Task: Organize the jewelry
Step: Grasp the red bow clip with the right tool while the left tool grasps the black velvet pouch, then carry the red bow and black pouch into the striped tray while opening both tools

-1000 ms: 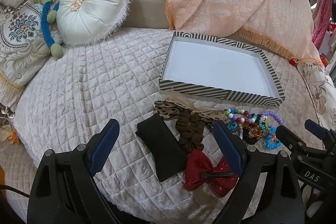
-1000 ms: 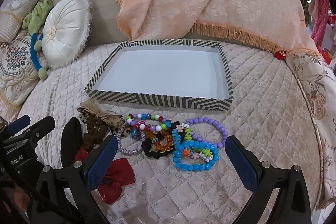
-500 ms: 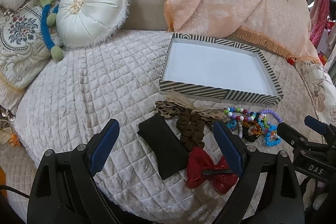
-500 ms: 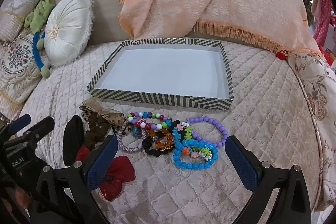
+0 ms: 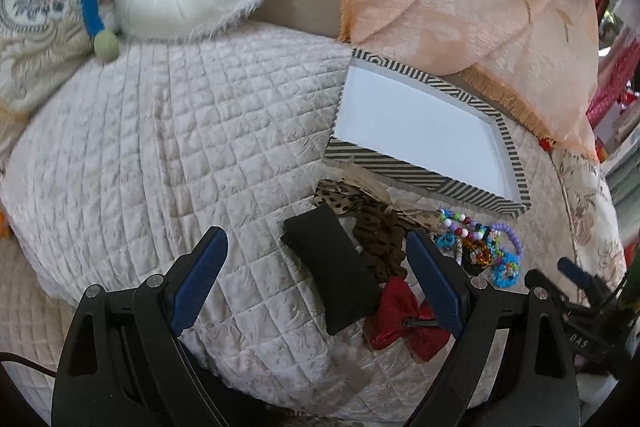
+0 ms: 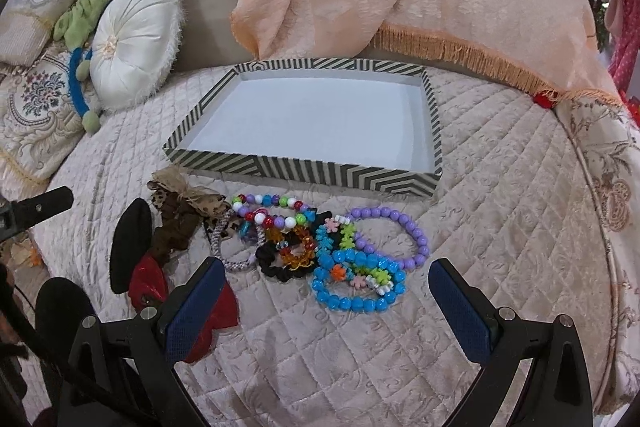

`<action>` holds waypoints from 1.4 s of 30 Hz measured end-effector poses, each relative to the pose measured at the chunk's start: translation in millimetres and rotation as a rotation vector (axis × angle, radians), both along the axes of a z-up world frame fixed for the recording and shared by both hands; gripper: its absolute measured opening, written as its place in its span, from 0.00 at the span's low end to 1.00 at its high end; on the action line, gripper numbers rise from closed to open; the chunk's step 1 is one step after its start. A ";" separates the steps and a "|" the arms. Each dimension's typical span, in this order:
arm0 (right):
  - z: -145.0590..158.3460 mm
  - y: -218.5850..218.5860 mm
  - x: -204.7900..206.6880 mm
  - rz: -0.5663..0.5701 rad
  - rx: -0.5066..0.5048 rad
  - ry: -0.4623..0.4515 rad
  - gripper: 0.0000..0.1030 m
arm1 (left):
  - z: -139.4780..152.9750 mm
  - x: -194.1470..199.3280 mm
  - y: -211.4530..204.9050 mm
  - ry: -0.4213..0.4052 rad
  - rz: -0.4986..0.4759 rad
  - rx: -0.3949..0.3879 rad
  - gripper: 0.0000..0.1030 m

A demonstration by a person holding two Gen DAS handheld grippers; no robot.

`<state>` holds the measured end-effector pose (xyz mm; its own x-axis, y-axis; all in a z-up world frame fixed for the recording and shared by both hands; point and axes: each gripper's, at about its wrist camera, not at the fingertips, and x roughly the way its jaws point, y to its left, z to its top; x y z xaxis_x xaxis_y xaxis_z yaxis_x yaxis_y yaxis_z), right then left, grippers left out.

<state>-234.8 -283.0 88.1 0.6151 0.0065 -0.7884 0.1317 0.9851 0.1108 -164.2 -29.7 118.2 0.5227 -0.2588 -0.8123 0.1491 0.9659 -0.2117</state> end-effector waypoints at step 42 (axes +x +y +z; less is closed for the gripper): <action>-2.2 55.8 -12.7 0.405 0.037 -0.062 0.20 | -21.6 9.3 -10.6 0.081 -0.071 -0.009 0.10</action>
